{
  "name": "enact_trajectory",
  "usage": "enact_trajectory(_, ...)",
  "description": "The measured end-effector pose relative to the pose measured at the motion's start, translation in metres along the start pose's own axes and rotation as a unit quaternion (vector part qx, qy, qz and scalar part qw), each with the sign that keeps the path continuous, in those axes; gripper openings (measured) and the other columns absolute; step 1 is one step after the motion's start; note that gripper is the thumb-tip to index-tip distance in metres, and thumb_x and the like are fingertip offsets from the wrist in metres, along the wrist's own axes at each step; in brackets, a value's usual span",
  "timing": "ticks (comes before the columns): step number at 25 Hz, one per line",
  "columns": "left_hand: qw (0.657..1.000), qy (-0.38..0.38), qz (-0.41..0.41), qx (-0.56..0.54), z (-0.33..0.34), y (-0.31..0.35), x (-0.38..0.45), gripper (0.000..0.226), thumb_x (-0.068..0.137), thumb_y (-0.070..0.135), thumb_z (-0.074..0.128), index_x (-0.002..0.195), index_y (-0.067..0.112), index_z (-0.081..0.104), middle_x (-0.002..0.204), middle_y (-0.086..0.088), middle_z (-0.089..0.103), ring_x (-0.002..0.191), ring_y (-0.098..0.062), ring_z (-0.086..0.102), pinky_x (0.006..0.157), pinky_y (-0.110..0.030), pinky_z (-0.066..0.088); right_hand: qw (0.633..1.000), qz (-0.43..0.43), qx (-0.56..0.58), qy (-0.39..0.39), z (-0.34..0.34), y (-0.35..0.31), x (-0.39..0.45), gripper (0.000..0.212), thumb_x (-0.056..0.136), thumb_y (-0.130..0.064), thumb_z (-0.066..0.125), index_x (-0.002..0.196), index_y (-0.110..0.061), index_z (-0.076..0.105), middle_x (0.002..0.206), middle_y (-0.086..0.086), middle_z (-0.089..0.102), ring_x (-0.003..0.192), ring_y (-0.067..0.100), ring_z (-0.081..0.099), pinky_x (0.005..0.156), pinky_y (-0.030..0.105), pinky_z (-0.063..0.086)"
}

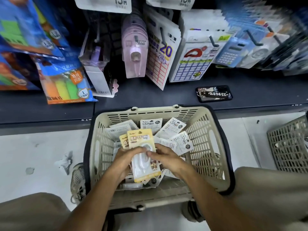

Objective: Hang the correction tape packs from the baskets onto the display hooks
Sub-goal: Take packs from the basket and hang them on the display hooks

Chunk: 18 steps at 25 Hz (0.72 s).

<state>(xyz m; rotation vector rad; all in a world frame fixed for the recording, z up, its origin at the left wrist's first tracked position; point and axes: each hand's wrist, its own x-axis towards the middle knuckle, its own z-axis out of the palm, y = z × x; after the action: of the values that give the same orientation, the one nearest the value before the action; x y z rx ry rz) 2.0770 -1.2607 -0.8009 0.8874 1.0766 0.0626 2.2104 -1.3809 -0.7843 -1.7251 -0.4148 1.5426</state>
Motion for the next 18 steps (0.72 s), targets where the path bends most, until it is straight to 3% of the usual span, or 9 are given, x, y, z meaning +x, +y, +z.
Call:
enact_trajectory(3,0.994,0.105,-0.033,0.001,-0.006,-0.004,0.006,0.054,0.059,0.032,0.096,0.105,0.012,0.075,0.099,-0.011,0.08,0.091,-0.032,0.077,0.084,-0.044,0.061,0.999,0.009,-0.035,-0.004,0.019,0.006,0.02,0.027,0.098,-0.056,0.053,0.123,-0.05,0.063,0.12,-0.019,0.07,0.107,-0.004,0.065,0.081,0.015,0.051)
enact_trajectory(5,0.985,0.169,-0.029,0.018,-0.011,-0.006,0.011,0.041,0.066,0.023,0.094,0.1,0.013,0.075,0.094,-0.007,0.08,0.086,-0.026,0.075,0.077,-0.037,0.059,0.994,0.018,-0.082,0.072,0.008,0.014,0.037,0.035,0.101,-0.046,0.052,0.133,-0.035,0.06,0.132,-0.007,0.064,0.12,0.013,0.061,0.086,0.022,0.048)
enact_trajectory(8,0.974,0.22,-0.019,0.04,-0.015,-0.013,0.013,0.033,0.07,0.015,0.092,0.096,0.015,0.072,0.091,0.001,0.076,0.084,-0.017,0.069,0.071,-0.027,0.05,0.9,0.065,-0.384,0.198,-0.02,0.036,0.052,0.065,0.088,-0.022,0.066,0.147,-0.023,0.036,0.142,0.003,0.047,0.126,0.028,0.047,0.103,0.044,0.045)
enact_trajectory(10,0.968,0.245,-0.026,0.048,-0.021,-0.017,0.015,0.03,0.071,0.014,0.092,0.089,0.019,0.069,0.086,0.003,0.072,0.078,-0.014,0.065,0.073,-0.027,0.048,0.858,0.078,-0.473,0.182,-0.034,0.043,0.053,0.075,0.082,-0.023,0.072,0.147,-0.025,0.036,0.136,0.003,0.051,0.124,0.026,0.048,0.103,0.042,0.044)
enact_trajectory(11,0.967,0.248,-0.034,0.045,-0.023,-0.019,0.015,0.03,0.071,0.015,0.092,0.088,0.02,0.067,0.086,0.004,0.07,0.075,-0.012,0.063,0.074,-0.027,0.047,0.858,0.083,-0.476,0.171,-0.041,0.043,0.051,0.072,0.082,-0.024,0.075,0.146,-0.026,0.042,0.132,0.003,0.057,0.12,0.024,0.053,0.099,0.039,0.046)
enact_trajectory(13,0.965,0.253,-0.049,0.049,-0.023,-0.019,0.012,0.042,0.072,0.017,0.092,0.102,0.014,0.064,0.096,0.001,0.065,0.08,-0.016,0.059,0.079,-0.03,0.045,0.902,0.058,-0.403,0.146,-0.057,0.038,0.044,0.055,0.083,-0.017,0.078,0.135,-0.025,0.062,0.119,0.003,0.069,0.101,0.022,0.065,0.084,0.033,0.053)
enact_trajectory(14,0.96,0.267,-0.05,0.072,-0.024,-0.019,0.013,0.055,0.072,0.017,0.092,0.116,0.009,0.06,0.103,-0.001,0.06,0.087,-0.018,0.057,0.083,-0.032,0.044,0.932,0.015,-0.333,0.141,-0.067,0.036,0.039,0.037,0.085,-0.011,0.077,0.121,-0.015,0.07,0.11,0.007,0.072,0.09,0.026,0.066,0.077,0.034,0.054)
enact_trajectory(16,0.957,0.265,-0.029,0.111,-0.025,-0.019,0.012,0.064,0.073,0.011,0.091,0.124,0.004,0.053,0.109,-0.001,0.058,0.092,-0.019,0.057,0.085,-0.033,0.042,0.981,-0.065,-0.154,0.1,-0.078,0.027,0.022,0.005,0.089,0.0,0.066,0.086,0.003,0.064,0.088,0.017,0.064,0.075,0.032,0.058,0.068,0.036,0.049)
enact_trajectory(18,0.97,0.218,-0.002,0.105,-0.024,-0.016,0.01,0.056,0.071,0.006,0.09,0.117,0.001,0.059,0.11,-0.005,0.071,0.095,-0.024,0.069,0.089,-0.037,0.05,0.988,-0.097,-0.016,0.118,-0.069,0.015,0.012,0.016,0.088,0.008,0.056,0.077,-0.003,0.057,0.082,0.012,0.057,0.07,0.023,0.054,0.064,0.026,0.047)
